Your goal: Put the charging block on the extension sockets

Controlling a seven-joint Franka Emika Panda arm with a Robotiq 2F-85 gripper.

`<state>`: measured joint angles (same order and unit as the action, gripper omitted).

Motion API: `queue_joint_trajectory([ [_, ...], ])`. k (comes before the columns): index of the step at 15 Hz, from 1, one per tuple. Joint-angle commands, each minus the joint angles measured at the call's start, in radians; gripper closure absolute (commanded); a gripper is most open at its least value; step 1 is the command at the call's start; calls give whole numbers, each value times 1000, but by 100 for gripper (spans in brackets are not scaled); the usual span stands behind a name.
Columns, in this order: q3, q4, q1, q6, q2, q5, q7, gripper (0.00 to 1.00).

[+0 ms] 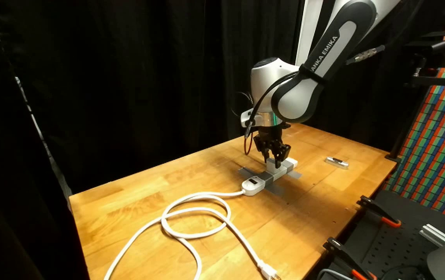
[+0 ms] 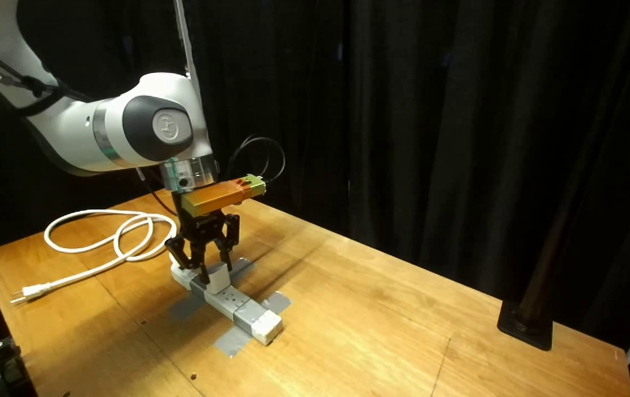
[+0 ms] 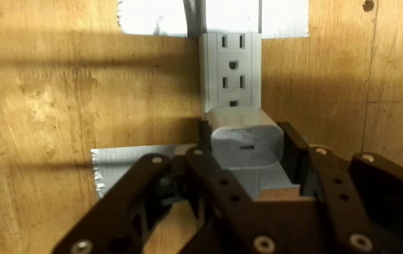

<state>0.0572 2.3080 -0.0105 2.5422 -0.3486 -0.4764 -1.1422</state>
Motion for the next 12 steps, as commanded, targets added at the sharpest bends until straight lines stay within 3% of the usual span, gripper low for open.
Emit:
queue_joint_trajectory([
  [1,36,53,-16,-49,-1,95,-58,77],
  [2,42,51,-25,-54,-1,120,-86,65],
  [3,48,48,-34,-60,4,146,-114,27],
  [4,54,47,-44,-71,12,177,-146,26],
  [8,76,58,-62,-118,61,271,-238,0],
  [12,84,60,-53,-199,111,330,-296,0],
])
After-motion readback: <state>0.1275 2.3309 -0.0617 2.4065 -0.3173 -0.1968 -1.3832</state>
